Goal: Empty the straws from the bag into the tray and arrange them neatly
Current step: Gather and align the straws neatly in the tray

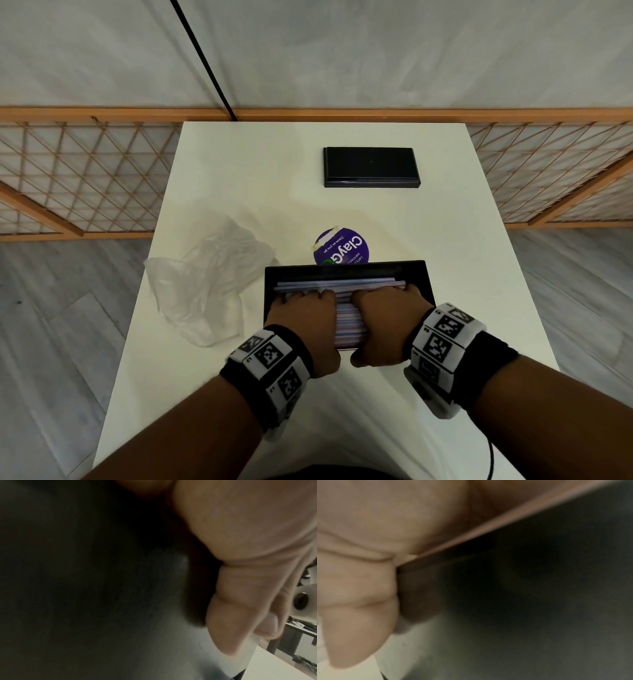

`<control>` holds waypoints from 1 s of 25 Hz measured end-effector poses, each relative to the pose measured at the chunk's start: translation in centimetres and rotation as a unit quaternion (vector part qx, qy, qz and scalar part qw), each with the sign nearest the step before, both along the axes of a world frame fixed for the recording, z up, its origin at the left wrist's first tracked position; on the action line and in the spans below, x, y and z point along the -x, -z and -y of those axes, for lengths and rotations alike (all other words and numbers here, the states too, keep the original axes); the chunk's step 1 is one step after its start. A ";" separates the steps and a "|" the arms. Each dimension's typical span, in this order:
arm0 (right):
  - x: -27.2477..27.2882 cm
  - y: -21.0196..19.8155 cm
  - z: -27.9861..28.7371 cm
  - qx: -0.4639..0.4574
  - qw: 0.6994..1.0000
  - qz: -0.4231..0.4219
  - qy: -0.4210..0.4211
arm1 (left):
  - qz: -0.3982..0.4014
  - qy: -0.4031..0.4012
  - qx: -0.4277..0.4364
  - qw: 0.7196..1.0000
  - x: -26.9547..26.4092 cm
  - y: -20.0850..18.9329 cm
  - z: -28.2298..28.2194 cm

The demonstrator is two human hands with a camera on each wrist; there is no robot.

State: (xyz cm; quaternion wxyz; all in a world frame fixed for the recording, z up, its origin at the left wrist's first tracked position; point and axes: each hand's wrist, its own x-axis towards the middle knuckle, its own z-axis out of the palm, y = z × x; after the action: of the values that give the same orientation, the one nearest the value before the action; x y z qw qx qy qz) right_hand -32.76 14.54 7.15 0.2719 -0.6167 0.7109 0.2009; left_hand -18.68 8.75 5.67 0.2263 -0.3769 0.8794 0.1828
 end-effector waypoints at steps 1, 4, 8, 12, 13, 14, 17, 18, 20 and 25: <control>0.0 0.0 -0.1 0.003 1.000 0.004 0.003 | -0.001 -0.001 0.000 1.000 0.0 0.0 0.0; 0.0 -0.1 -0.1 0.004 1.000 0.004 0.002 | 0.001 -0.002 0.001 1.000 0.0 -0.1 0.0; 0.2 -0.5 0.1 -0.004 1.000 0.006 -0.003 | 0.015 0.016 0.022 1.000 0.1 -0.8 -0.2; 0.0 -0.5 0.1 0.008 1.000 0.005 -0.026 | -0.009 0.033 0.017 0.999 0.3 -1.1 -0.1; -0.1 -0.4 0.1 0.010 1.000 -0.002 -0.025 | -0.005 0.031 0.005 0.999 0.3 -1.1 -0.1; -0.1 -0.4 0.1 0.012 1.000 -0.009 -0.023 | -0.001 0.030 -0.002 1.000 0.2 -0.9 0.0; 0.0 -0.6 0.1 -0.004 1.000 -0.013 -0.015 | -0.001 0.022 -0.010 1.000 0.2 -0.6 0.2; 0.0 -0.5 0.1 -0.007 1.000 -0.011 -0.012 | -0.006 0.019 -0.010 1.000 0.1 -0.6 0.2; 0.0 -0.4 0.1 -0.003 1.000 0.003 -0.001 | -0.015 0.016 -0.012 1.000 0.0 -0.5 0.2; 0.2 -0.1 0.0 0.001 1.000 0.001 0.000 | -0.020 0.007 -0.021 1.000 0.1 -0.4 0.4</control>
State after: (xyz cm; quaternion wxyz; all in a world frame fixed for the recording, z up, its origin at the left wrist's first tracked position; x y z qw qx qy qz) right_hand -32.95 14.50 7.27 0.2719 -0.6170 0.7111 0.1993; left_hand -18.74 8.37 6.03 0.2180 -0.3623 0.8822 0.2070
